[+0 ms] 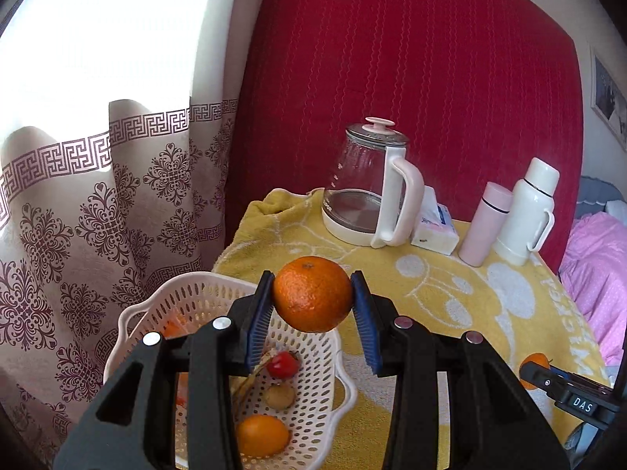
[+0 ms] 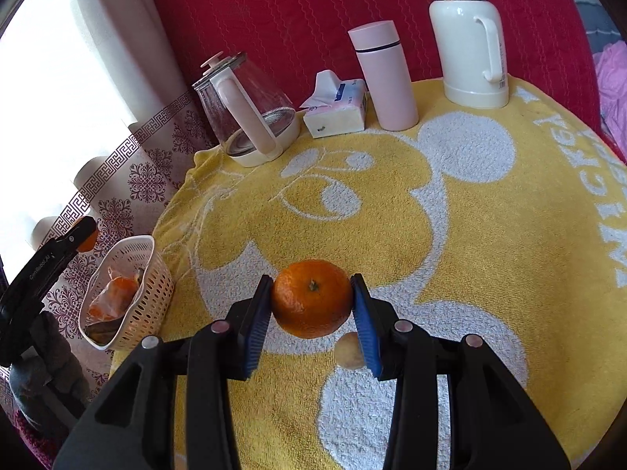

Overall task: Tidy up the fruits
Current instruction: 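Carry the large orange into the white basket and open the right tool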

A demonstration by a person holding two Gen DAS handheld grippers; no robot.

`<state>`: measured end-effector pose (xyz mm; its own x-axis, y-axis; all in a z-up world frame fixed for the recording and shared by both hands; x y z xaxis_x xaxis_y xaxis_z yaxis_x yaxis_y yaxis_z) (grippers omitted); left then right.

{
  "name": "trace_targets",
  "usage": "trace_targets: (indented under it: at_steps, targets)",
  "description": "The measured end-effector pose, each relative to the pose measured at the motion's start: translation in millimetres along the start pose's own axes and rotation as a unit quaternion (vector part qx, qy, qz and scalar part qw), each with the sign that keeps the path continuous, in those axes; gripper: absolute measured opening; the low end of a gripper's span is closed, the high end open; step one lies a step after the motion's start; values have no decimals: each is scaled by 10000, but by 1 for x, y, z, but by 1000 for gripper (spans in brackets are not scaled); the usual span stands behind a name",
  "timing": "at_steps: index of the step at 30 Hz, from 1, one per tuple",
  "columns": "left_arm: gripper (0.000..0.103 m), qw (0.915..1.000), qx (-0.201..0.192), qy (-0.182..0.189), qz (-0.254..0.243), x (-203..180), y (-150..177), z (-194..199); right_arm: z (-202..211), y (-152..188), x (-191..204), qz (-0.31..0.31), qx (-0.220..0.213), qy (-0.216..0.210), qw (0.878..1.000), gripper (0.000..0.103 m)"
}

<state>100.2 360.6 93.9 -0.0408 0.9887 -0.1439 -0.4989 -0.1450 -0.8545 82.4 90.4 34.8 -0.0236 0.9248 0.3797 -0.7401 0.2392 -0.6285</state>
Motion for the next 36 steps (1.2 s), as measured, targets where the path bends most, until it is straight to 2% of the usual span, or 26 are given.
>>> trace_targets:
  at_steps: [3, 5, 7, 12, 18, 27, 32, 36]
  targets:
    - [46, 9997, 15, -75, 248, 20, -4, 0, 2, 1, 12, 104, 4, -93, 9999, 41]
    - [72, 9986, -84, -163, 498, 34, -7, 5, 2, 3, 19, 179, 6, -144, 9997, 41]
    - [80, 9968, -220, -212, 741, 47, -13, 13, 3, 3, 25, 241, 9, -186, 9995, 41]
    - [84, 9940, -440, -262, 965, 67, -20, 29, 2, 6, 37, 339, 60, -272, 9990, 41]
    - [93, 9929, -712, -570, 760, 72, -27, 43, -2, 5, 63, 497, 207, -562, 9970, 41]
    - [96, 9919, -885, -754, 516, 68, -32, 51, -14, 2, 142, 1073, 453, -1183, 9861, 41]
    - [96, 9908, -908, -791, 625, 74, -32, 52, -26, 11, 184, 1439, 608, -1416, 9775, 41]
    - [96, 9898, -890, -821, 755, 81, -32, 52, -43, 19, 208, 1446, 932, -1711, 9701, 41]
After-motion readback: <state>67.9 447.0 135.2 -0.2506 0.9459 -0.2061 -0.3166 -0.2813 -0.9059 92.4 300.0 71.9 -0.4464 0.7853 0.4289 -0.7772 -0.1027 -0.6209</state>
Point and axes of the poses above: each gripper's, at about its wrist camera, not at the fingertips, and z roughly against the way its jaws point, x to its left, y to its underside, the point moved 6 cm from there along -z, roughly the way its jaws point, and after that the axes turned 3 degrees about x, right-handed, at the moved point
